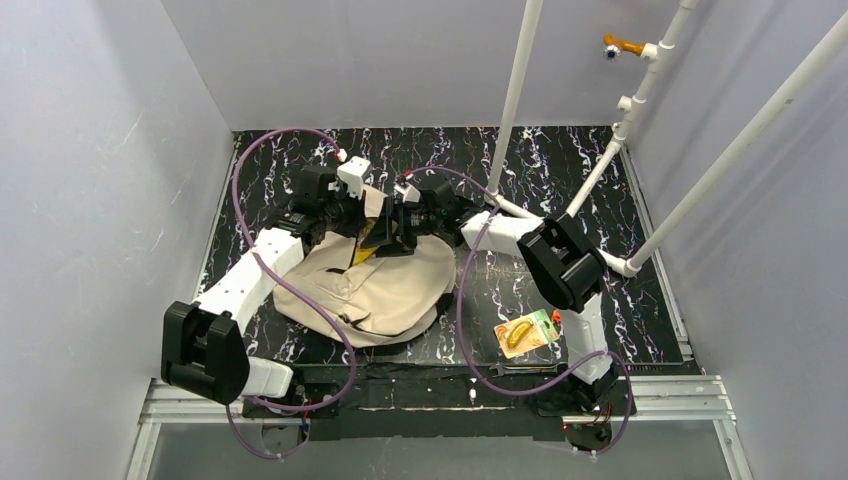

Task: Pack the student bag
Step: Place the stationery in the student bag.

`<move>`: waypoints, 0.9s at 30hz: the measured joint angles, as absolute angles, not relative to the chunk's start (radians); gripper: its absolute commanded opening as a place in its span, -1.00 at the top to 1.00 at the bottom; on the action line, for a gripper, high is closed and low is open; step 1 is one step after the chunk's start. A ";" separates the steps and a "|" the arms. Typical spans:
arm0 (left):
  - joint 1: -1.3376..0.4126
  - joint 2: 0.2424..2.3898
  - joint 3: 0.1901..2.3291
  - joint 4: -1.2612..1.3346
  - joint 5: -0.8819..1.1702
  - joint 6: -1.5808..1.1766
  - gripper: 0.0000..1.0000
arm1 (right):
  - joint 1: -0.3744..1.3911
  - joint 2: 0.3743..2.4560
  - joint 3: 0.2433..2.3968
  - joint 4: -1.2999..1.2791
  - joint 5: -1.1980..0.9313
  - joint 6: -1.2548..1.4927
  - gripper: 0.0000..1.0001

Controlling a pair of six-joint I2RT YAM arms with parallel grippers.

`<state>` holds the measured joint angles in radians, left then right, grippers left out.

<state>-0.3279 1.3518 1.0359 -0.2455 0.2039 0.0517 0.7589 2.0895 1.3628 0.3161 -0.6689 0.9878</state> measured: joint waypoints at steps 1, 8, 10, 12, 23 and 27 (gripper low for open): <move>-0.329 1.352 1.036 -0.244 0.208 0.051 1.00 | 0.760 2.077 1.352 0.304 -0.665 0.975 -0.51; -0.338 1.352 1.036 -0.242 0.226 0.044 1.00 | 0.763 2.039 1.301 0.268 -0.632 0.950 0.38; -0.340 1.352 1.036 -0.241 0.226 0.044 1.00 | 0.767 2.039 1.293 0.269 -0.626 0.964 0.50; -0.346 1.352 1.036 -0.242 0.225 0.045 1.00 | 0.774 2.040 1.292 0.282 -0.625 0.986 0.52; -0.382 1.351 1.019 -0.228 0.119 0.084 1.00 | 0.787 2.181 1.399 0.512 -0.628 1.125 0.80; -0.383 1.349 1.015 -0.220 0.107 0.093 1.00 | 0.785 2.193 1.397 0.553 -0.633 1.146 0.60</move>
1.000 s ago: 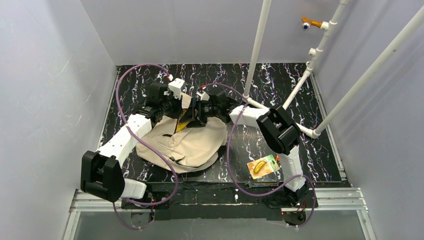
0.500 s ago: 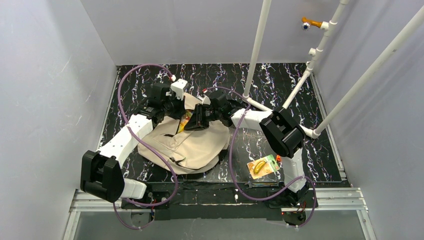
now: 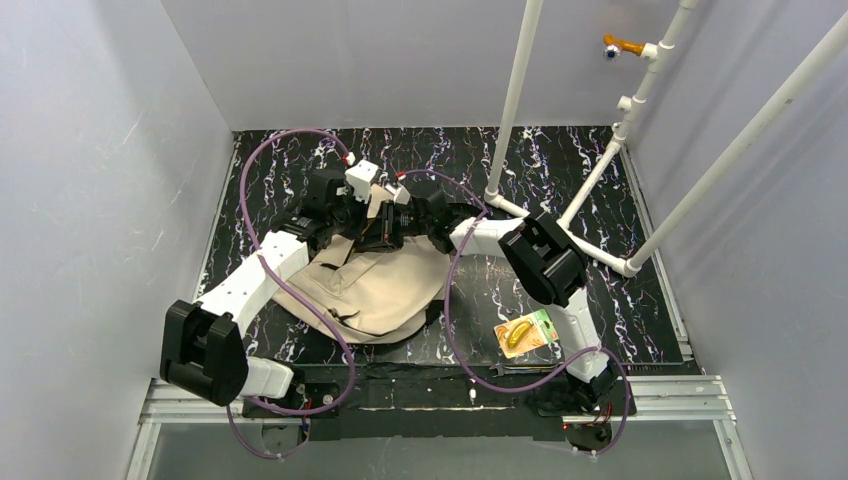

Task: Pack the student bag
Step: Place the stationery in the student bag, then pick up the stationery from the center of the board.

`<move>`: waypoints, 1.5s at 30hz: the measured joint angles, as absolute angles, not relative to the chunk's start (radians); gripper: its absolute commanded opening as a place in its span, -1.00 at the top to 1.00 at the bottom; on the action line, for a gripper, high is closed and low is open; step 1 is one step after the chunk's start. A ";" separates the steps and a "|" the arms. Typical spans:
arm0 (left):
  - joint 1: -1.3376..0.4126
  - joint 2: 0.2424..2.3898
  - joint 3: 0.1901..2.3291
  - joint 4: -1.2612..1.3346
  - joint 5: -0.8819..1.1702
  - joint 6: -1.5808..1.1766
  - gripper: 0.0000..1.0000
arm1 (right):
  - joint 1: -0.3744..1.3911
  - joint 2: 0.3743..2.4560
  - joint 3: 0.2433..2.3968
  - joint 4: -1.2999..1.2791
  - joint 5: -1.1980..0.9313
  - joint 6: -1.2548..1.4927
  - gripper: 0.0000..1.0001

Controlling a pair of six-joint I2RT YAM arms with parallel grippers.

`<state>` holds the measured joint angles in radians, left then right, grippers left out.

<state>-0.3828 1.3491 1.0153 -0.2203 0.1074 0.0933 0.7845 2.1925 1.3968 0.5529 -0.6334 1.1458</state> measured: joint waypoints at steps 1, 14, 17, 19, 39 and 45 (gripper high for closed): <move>-0.383 1.349 1.015 -0.220 0.106 0.093 1.00 | 0.784 2.191 1.396 0.548 -0.634 1.137 0.59; -0.394 1.342 1.014 -0.216 0.054 0.090 1.00 | 0.786 2.197 1.485 0.373 -0.589 0.950 0.58; -0.395 1.342 1.014 -0.215 0.036 0.084 1.00 | 0.785 2.190 1.513 0.284 -0.557 0.891 0.20; -0.398 1.343 1.015 -0.217 0.032 0.073 1.00 | 0.784 2.151 1.515 0.152 -0.495 0.809 -0.09; -0.411 1.379 1.050 -0.247 -0.009 0.015 1.00 | 0.578 1.287 1.040 -1.036 0.121 0.744 -0.97; -0.412 1.393 1.056 -0.247 -0.009 0.015 1.00 | 0.579 1.090 0.866 -1.057 0.048 0.889 -0.80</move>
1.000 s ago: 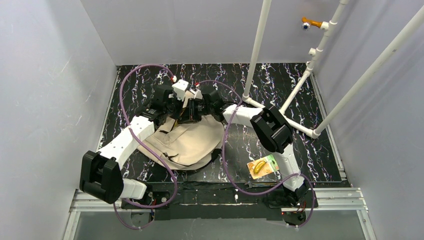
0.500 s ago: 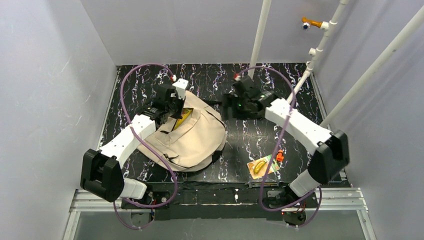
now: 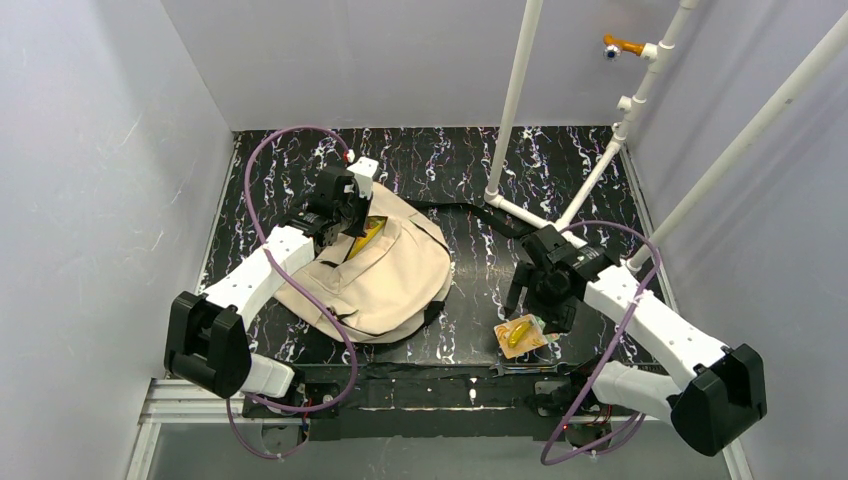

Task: Pack the student bag
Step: Pick up the stationery from the center of the board.

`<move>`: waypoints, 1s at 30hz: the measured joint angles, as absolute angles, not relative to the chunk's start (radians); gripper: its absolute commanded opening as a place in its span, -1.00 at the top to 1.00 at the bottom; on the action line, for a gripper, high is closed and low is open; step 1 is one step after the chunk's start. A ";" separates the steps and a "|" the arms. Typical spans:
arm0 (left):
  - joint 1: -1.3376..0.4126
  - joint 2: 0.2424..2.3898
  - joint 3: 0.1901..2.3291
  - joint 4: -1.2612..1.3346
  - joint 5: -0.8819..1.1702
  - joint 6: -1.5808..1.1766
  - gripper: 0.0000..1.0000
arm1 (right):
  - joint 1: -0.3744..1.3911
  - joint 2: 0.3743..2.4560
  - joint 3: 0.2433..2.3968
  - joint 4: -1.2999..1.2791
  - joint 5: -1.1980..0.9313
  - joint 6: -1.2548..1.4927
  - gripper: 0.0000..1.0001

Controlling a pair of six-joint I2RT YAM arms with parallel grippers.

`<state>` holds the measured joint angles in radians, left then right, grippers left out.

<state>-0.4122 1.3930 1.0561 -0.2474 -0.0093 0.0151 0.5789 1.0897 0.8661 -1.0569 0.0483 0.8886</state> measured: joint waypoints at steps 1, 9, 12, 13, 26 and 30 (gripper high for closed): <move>-0.412 1.393 1.056 -0.248 -0.009 0.015 1.00 | 0.579 1.089 0.850 -1.050 0.049 0.899 -0.78; -0.412 1.393 1.056 -0.248 -0.010 0.015 1.00 | 0.579 1.211 0.803 -0.886 0.056 0.915 -0.47; -0.412 1.393 1.056 -0.247 -0.011 0.015 1.00 | 0.579 1.205 0.752 -0.839 0.061 0.927 -0.39; -0.412 1.393 1.056 -0.248 -0.011 0.015 1.00 | 0.579 1.199 0.728 -0.824 0.060 0.933 -0.39; -0.412 1.393 1.056 -0.254 0.004 0.015 1.00 | 0.578 1.181 0.579 -0.727 0.039 0.964 -0.02; -0.412 1.393 1.056 -0.255 0.005 0.015 1.00 | 0.578 1.213 0.595 -0.701 0.036 0.953 0.16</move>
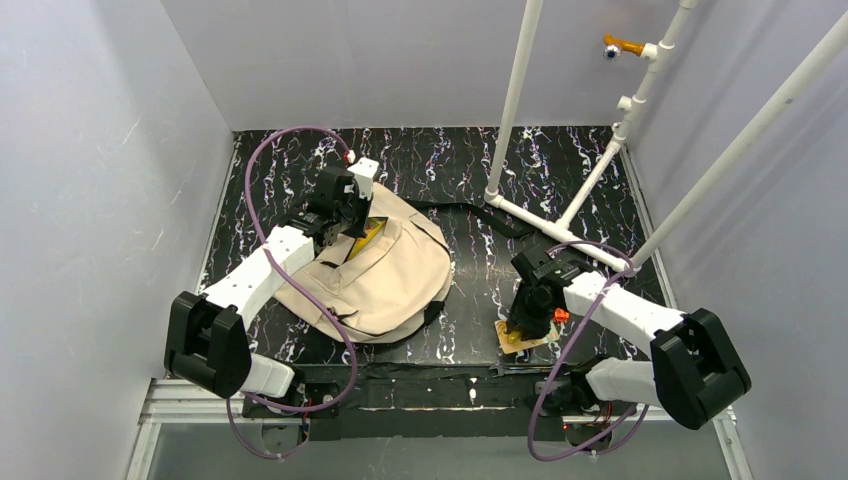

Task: Pack the student bag
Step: Pick up the stationery from the center of the board, then place the stationery in the student bag.

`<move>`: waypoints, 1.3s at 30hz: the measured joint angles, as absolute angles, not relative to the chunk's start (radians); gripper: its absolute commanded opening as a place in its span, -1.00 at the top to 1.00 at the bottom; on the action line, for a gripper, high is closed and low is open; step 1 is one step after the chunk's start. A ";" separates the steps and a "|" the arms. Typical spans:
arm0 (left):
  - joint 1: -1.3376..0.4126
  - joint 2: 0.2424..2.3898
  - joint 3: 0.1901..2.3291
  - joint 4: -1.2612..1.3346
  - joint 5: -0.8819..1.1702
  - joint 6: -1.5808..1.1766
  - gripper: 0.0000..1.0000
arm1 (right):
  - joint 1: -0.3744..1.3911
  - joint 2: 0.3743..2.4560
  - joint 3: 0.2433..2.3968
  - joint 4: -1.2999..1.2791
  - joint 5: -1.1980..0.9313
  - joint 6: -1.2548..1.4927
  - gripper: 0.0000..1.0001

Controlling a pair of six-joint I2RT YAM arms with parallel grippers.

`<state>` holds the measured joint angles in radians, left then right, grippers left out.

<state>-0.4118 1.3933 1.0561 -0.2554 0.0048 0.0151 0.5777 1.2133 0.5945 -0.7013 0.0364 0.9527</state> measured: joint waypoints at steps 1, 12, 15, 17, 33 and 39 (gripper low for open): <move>-0.412 1.393 1.056 -0.255 0.005 0.015 1.00 | 0.578 1.223 0.601 -0.698 0.035 0.948 0.19; -0.412 1.393 1.058 -0.260 0.005 0.015 1.00 | 0.578 1.217 0.638 -0.703 -0.017 0.887 0.42; -0.412 1.393 1.060 -0.262 0.005 0.015 1.00 | 0.585 1.207 0.739 -0.720 -0.049 0.850 0.44; -0.412 1.393 1.060 -0.262 0.005 0.015 1.00 | 0.606 1.222 0.827 -0.704 -0.073 0.828 0.44; -0.416 1.393 1.060 -0.264 0.007 0.030 1.00 | 0.883 1.888 1.361 -0.263 -0.310 0.495 0.44; -0.416 1.393 1.060 -0.265 0.007 0.034 1.00 | 0.877 1.916 1.396 -0.202 -0.374 0.426 0.45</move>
<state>-0.4164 1.3933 1.0595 -0.2653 0.0071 0.0338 0.8772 1.9156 1.3960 -0.2024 -0.3740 0.4255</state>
